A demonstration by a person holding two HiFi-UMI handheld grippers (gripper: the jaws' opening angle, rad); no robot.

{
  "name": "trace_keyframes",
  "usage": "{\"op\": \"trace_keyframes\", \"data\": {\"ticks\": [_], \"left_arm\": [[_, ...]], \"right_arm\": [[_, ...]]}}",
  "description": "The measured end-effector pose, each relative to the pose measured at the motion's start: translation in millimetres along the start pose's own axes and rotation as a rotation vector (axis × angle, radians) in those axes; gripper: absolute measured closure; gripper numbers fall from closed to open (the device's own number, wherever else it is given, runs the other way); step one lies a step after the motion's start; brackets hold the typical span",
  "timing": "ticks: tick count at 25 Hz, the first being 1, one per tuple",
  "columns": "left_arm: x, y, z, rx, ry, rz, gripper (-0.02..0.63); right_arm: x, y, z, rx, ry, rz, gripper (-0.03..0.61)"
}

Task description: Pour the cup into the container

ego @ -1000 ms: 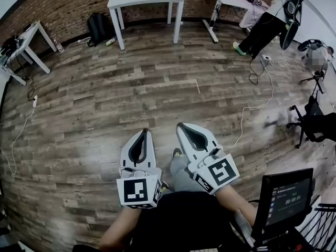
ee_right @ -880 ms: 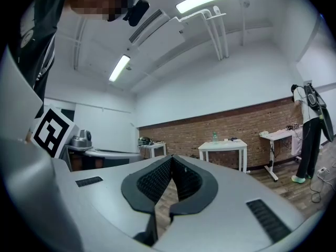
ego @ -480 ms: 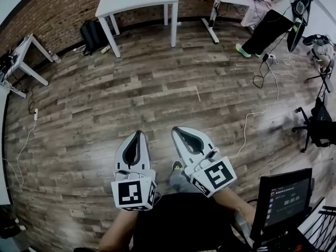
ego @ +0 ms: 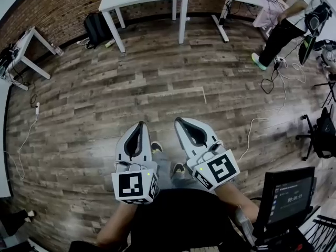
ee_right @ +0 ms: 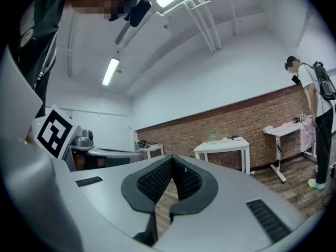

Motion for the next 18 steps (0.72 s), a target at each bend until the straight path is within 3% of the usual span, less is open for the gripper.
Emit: {"op": "trace_keyframes", "data": {"ticks": [10, 18], "left_arm": [[16, -82, 79, -0.03, -0.007, -0.035, 0.617], [26, -131, 112, -0.062, 0.009, -0.053, 0.617]], "right_arm": [[9, 20, 112, -0.024, -0.032, -0.015, 0.58], [12, 20, 174, -0.042, -0.042, -0.038, 0.58]]}}
Point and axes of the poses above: the fingertips, and each gripper's own axes: z forward along the fingers, y to its right, x out of its top, the point moved 5 cm from there along -z, backward along the fingers, and after that the axes turned 9 degrees about -x, right-handed, at the moved point
